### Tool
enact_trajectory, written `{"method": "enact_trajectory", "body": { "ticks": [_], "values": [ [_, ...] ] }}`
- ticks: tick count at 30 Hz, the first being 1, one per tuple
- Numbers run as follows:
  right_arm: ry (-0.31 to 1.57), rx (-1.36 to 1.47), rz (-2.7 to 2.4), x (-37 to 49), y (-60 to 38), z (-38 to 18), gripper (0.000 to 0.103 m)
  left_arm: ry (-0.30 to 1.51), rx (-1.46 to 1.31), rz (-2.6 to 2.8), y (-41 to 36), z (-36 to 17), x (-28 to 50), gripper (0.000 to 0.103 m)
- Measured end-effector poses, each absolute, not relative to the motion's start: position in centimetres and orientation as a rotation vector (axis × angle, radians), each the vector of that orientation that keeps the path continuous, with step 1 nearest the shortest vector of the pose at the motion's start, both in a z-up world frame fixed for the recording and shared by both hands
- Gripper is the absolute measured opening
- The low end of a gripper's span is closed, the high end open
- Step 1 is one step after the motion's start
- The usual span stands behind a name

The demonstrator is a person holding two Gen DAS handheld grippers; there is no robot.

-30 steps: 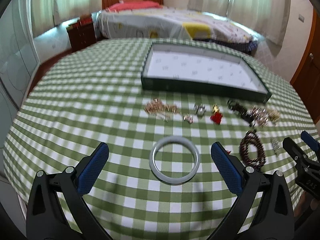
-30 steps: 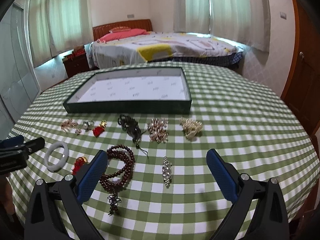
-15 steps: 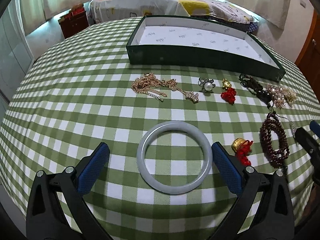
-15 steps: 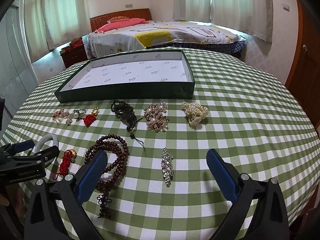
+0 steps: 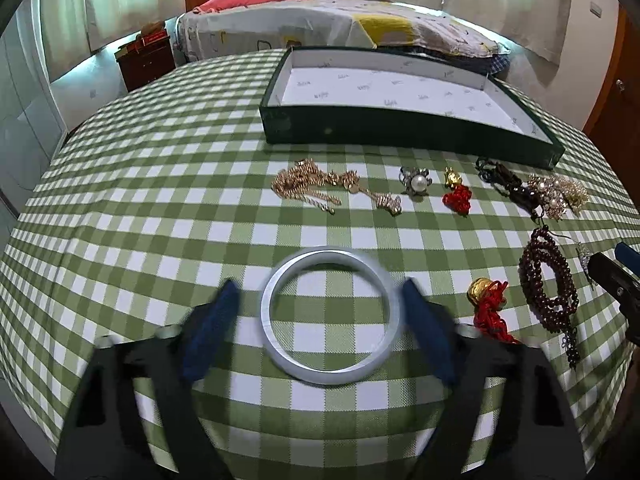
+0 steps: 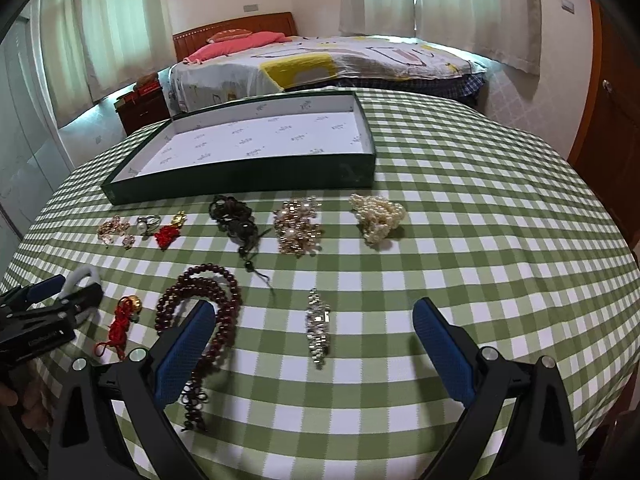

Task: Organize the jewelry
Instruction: 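Lower the left tool to the white bangle while the right tool approaches the rhinestone brooch, then grasp the bangle with the left tool while the right tool grasps the brooch, carry both into the tray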

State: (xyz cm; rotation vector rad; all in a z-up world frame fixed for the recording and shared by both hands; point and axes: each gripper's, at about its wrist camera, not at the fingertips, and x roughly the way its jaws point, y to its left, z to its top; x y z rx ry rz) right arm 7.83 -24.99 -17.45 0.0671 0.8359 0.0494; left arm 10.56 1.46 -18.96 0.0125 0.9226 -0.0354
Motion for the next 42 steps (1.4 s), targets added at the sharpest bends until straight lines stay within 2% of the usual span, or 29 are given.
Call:
{"method": "enact_trajectory", "body": {
  "ticks": [7, 9, 10, 11, 14, 17, 25, 27, 29, 42],
  "values": [
    [0.842, 0.085, 0.052, 7.9, -25.7, -17.8, 0.094, 0.921, 0.009, -0.037, 1.4, -18.8, 10.4, 0.069],
    [0.844, 0.086, 0.066, 7.9, -25.6, -17.9, 0.079, 0.92, 0.005, -0.033, 1.4, -18.7, 10.3, 0.069],
    [0.849, 0.09, 0.078, 7.9, -25.6, -18.0, 0.061, 0.92, 0.004, -0.032, 1.5, -18.8, 10.2, 0.069],
    [0.863, 0.099, 0.088, 8.0, -25.6, -18.2, 0.053, 0.92, 0.003, -0.03, 1.5, -18.7, 10.2, 0.069],
    [0.879, 0.104, 0.095, 8.1, -25.5, -18.6, 0.052, 0.917, 0.0, -0.026, 1.7, -18.6, 10.1, 0.069],
    [0.878, 0.106, 0.115, 8.1, -25.4, -18.6, 0.042, 0.909, 0.001, -0.024, 1.7, -18.5, 10.1, 0.069],
    [0.879, 0.109, 0.119, 7.8, -25.4, -18.7, 0.033, 0.899, 0.001, -0.027, 1.7, -18.1, 9.9, 0.069],
    [0.878, 0.106, 0.118, 7.7, -25.6, -18.8, 0.027, 0.896, -0.003, -0.03, 1.8, -18.0, 9.8, 0.069],
    [0.88, 0.098, 0.12, 7.6, -25.7, -18.7, 0.013, 0.892, -0.005, -0.032, 1.8, -17.9, 9.7, 0.069],
    [0.837, 0.117, 0.16, 7.0, -25.6, -16.6, 0.012, 0.819, -0.02, -0.059, 1.4, -14.9, 9.2, 0.069]
  ]
}}
